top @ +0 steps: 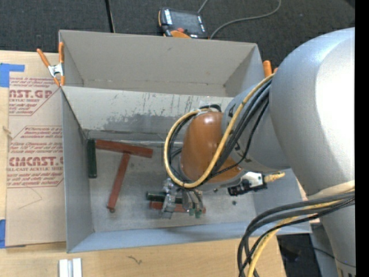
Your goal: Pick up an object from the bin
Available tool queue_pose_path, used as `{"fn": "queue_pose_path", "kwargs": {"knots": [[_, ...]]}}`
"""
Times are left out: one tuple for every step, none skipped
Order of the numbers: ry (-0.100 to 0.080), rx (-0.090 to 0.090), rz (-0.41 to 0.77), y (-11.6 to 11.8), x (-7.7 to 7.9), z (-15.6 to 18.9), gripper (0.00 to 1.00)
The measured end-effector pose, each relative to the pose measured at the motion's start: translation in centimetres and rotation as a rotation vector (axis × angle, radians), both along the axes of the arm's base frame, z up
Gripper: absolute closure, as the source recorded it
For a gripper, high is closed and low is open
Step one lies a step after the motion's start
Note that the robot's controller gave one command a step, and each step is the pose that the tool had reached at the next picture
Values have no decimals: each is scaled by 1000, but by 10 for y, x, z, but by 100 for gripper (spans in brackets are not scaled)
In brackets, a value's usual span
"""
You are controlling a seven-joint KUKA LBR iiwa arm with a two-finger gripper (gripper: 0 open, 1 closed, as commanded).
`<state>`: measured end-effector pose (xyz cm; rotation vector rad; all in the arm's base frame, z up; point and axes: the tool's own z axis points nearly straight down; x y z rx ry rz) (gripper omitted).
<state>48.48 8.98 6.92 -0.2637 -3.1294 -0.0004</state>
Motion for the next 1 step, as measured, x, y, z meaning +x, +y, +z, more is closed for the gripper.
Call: {"fn": "queue_pose_path", "kwargs": {"knots": [[-8,1,-47,4,14,145,100]]}}
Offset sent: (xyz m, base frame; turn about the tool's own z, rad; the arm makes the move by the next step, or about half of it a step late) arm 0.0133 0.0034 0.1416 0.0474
